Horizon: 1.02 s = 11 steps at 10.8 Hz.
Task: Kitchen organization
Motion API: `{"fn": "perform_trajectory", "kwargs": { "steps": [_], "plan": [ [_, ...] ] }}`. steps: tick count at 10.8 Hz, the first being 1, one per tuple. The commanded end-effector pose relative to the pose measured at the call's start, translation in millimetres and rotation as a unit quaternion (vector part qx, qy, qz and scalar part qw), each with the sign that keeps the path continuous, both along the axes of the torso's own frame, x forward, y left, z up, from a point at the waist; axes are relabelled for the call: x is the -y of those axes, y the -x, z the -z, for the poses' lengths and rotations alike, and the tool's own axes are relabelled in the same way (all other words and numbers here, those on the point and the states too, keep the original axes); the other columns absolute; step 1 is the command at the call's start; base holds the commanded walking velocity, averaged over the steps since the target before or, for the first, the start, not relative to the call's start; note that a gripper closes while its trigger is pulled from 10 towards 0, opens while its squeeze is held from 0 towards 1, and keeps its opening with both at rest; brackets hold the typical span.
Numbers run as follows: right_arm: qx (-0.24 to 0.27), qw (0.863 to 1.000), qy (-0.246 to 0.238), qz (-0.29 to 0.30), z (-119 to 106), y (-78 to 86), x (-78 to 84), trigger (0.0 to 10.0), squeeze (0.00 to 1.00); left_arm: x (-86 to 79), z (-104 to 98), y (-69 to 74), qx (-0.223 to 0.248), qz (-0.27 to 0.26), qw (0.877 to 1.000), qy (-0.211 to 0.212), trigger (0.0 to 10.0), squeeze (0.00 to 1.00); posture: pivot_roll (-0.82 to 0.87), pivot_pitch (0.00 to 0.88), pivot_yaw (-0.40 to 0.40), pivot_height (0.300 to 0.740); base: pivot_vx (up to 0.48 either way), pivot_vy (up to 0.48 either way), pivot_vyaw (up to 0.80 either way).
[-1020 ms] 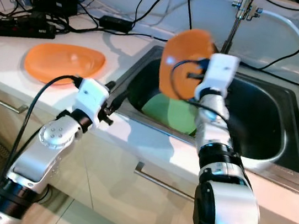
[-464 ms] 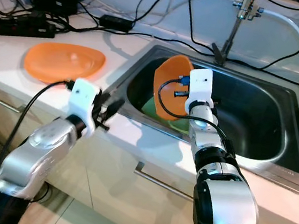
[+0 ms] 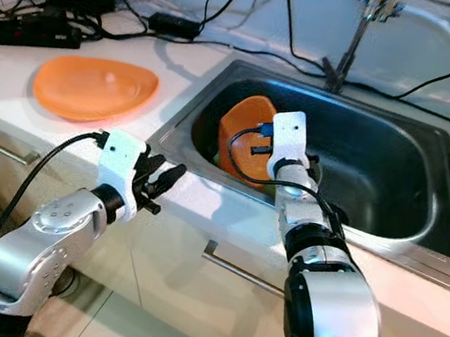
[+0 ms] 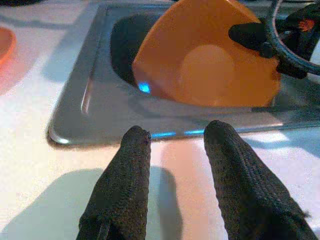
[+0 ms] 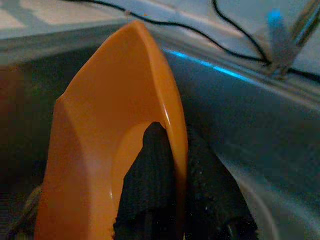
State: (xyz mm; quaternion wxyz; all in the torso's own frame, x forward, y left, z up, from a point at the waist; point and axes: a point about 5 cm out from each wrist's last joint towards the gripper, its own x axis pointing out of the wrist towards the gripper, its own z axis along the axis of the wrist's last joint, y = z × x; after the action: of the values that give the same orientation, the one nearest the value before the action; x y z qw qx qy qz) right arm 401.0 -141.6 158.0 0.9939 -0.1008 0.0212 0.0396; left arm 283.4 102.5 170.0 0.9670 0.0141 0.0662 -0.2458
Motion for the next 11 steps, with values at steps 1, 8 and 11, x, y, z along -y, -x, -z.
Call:
{"fn": "perform_trajectory", "kwargs": {
  "steps": [1,8,11],
  "plan": [
    [-0.012,1.000,-0.017,0.001,3,0.6,-0.8,10.0,0.00,4.1,-1,7.0,-0.010,0.015,1.000,0.007,10.0,0.00,0.32,0.119,-0.008,0.740,0.000,0.000,0.00],
    [-0.045,0.998,-0.019,-0.027,20,6.8,-14.4,10.0,0.93,4.9,3,19.8,-0.039,0.011,0.999,0.010,10.0,0.00,0.34,0.142,-0.018,0.740,0.000,0.000,0.00],
    [-0.044,0.999,-0.013,-0.028,20,6.5,-13.4,10.0,0.00,5.2,3,18.9,-0.041,0.007,0.999,0.010,10.0,0.00,0.33,0.148,-0.025,0.740,0.000,0.000,0.00]
  ]
}}
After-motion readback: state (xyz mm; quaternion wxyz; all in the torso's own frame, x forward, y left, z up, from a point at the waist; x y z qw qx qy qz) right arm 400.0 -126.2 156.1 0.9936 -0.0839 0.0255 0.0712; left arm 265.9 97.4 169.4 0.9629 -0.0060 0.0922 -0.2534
